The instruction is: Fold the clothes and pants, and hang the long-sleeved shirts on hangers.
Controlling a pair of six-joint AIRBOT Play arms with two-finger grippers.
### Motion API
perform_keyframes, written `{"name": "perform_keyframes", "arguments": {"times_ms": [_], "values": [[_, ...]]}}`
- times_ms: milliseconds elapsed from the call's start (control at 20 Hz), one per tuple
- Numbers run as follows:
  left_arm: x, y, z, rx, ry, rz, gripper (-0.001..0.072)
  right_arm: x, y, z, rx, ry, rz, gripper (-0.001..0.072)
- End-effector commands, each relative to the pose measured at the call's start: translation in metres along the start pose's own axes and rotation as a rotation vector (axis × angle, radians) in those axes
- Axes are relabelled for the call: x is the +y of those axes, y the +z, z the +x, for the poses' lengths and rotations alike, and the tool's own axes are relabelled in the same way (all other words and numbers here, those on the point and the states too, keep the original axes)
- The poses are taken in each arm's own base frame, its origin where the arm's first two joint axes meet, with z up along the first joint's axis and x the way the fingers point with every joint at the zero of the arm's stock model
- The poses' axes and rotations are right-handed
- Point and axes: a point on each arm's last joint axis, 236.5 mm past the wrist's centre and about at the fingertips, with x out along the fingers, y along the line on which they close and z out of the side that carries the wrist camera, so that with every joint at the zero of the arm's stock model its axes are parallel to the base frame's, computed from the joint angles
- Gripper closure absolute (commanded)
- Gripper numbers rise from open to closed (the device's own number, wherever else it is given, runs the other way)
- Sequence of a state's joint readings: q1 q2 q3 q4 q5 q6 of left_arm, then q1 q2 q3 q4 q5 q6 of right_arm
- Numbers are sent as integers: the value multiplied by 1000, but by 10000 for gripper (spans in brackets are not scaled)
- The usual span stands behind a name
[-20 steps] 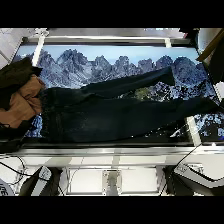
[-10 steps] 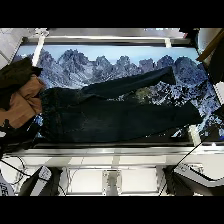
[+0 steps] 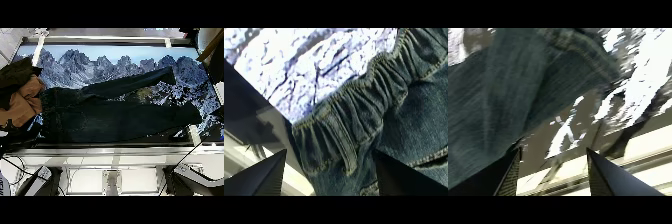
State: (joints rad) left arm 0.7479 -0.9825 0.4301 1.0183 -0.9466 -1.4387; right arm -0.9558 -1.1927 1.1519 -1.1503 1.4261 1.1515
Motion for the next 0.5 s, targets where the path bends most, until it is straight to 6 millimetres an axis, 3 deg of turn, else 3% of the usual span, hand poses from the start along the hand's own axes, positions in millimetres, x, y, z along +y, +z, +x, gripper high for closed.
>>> {"name": "perform_keyframes", "arguments": {"times_ms": [0,100,150,250,300,450], "values": [[-6,3,11,9,-44,13,119,18,-2,-2,7,71,24,256],[-19,2,19,30,-113,4,119,27,1,-9,-20,92,18,256],[-23,2,22,39,-137,-9,170,29,2,-13,-33,88,11,257],[-27,3,23,38,-158,7,576,31,1,-24,-60,63,-8,257],[-29,6,20,27,-159,23,661,28,-1,-30,-70,33,-21,257],[-45,21,-2,-40,-182,80,659,11,-14,-48,-69,-97,-77,257]]}}
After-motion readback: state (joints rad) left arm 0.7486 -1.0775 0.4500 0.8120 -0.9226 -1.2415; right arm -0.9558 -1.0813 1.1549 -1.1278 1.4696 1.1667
